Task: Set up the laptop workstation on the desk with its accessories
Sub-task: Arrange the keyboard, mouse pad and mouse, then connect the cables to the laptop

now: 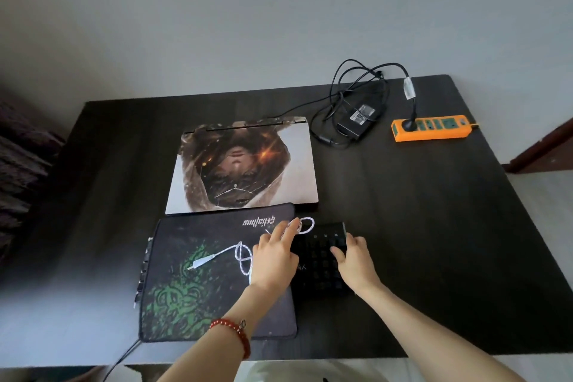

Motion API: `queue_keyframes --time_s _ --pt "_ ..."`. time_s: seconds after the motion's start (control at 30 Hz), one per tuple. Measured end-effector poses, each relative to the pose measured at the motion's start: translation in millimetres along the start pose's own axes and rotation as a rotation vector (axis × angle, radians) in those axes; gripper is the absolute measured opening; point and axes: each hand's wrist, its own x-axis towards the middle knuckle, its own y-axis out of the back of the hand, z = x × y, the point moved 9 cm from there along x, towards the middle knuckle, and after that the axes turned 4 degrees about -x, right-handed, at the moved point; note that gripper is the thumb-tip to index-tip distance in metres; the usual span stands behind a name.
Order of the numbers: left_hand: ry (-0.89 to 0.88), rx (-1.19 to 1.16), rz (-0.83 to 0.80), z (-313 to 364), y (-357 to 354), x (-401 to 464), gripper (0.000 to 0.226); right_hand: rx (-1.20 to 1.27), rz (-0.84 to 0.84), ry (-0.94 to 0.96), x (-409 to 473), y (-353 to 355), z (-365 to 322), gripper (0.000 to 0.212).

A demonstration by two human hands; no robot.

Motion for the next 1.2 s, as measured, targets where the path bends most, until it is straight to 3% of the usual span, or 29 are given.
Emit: queue_keyframes --time_s 0.27,0.47,0.53,0.73,0.87,1.2 --pt "-0.015 -0.306 0.006 -21 10 2 0.062 -0.187 -0.018 -0.002 0 2 -7 0.049" --pt "0.033 -0.557 0.15 -49 58 -4 0.063 -0.385 0.114 0.143 -17 8 -42 0.04" --pt "0.04 -0.604 0.218 -66 79 -7 0.063 -0.419 0.068 0.194 -19 -6 -66 0.041" --pt "0.107 -0.537 0.313 -115 106 -14 0.06 -0.532 0.027 0.044 -11 -31 -98 0.052" --pt "0.121 -0.517 0.321 -127 100 -24 0.061 -0.599 0.051 0.063 -20 -36 -103 0.047" --pt "0.031 -0.496 0.421 -90 103 -26 0.063 -0.079 0.189 0.033 -33 11 -113 0.02"
